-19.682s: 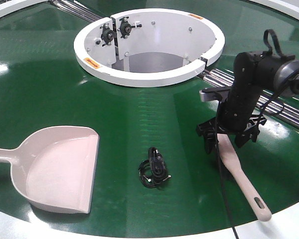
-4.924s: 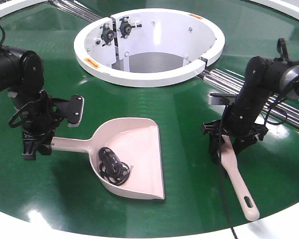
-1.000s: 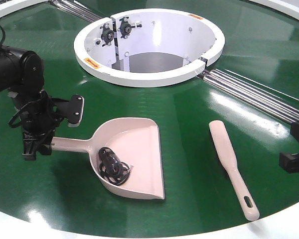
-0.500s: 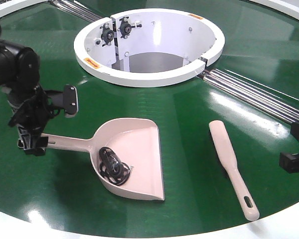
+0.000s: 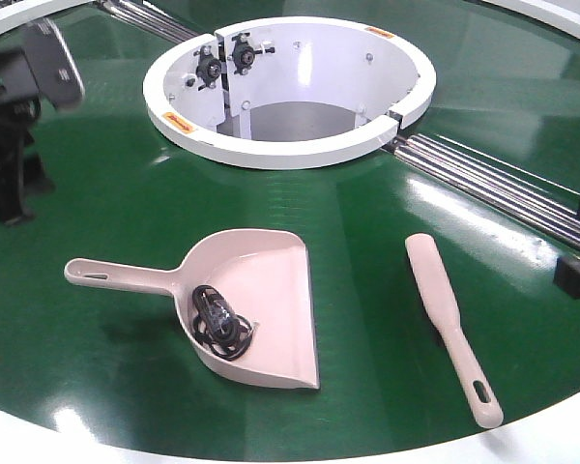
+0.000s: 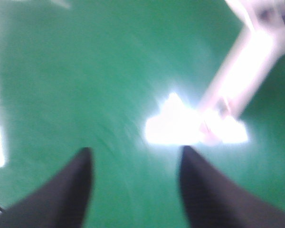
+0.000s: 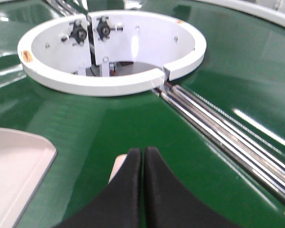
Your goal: Clean and inspect green conveyor with broom and dustpan
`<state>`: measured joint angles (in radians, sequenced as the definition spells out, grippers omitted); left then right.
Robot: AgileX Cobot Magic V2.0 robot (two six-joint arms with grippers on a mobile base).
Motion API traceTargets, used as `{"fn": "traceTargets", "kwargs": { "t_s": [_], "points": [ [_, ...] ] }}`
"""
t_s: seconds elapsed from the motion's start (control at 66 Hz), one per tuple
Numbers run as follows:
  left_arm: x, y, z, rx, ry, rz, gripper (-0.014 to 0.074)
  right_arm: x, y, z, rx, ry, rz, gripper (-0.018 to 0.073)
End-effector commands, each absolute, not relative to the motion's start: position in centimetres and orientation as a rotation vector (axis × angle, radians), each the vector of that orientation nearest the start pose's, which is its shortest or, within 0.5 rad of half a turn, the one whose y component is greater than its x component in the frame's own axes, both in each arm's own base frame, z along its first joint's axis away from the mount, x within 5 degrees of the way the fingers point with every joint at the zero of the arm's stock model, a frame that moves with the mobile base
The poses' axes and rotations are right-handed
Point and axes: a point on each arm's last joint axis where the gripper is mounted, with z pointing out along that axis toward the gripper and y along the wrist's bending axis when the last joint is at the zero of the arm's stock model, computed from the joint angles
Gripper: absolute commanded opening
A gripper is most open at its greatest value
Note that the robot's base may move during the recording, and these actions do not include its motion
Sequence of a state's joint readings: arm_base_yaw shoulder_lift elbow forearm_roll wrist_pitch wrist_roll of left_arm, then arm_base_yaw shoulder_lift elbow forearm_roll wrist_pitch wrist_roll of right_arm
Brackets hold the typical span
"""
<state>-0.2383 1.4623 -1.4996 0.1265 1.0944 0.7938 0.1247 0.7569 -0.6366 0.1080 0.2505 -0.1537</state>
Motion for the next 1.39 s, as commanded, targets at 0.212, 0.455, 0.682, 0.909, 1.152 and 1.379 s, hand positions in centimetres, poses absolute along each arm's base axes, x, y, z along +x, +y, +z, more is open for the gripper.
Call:
{"fn": "traceTargets", "kwargs": {
  "t_s": [0.212,0.455,0.682,0.909,1.152,1.379],
  "points": [
    [24.9,-5.8,46.6,0.667,1.951,0.151,-0.0008,14.4,1.9,36.9,-0.247,1.610,-0.020,-0.0003],
    [20.0,-5.6,44.2,0.454,1.674,-0.086,-0.0008,11.7,1.6,33.6,-0.243,1.581,-0.026,-0.0003],
    [14.9,-3.8,36.6,0.310,1.571,-0.097,-0.0008,10.7,1.4,31.0,-0.243,1.597,-0.028,-0.0003],
    [12.1,-2.8,33.1,0.268,1.503,-0.072,-0.0008,10.7,1.5,30.5,-0.251,1.647,-0.019,-0.0003],
    [11.6,-2.7,33.4,0.266,1.486,-0.075,-0.0006,10.7,1.5,30.5,-0.251,1.647,-0.019,-0.0003],
    [11.6,-2.7,33.4,0.266,1.486,-0.075,-0.0006,10.7,1.5,30.5,-0.251,1.647,-0.019,-0.0003]
  ]
}}
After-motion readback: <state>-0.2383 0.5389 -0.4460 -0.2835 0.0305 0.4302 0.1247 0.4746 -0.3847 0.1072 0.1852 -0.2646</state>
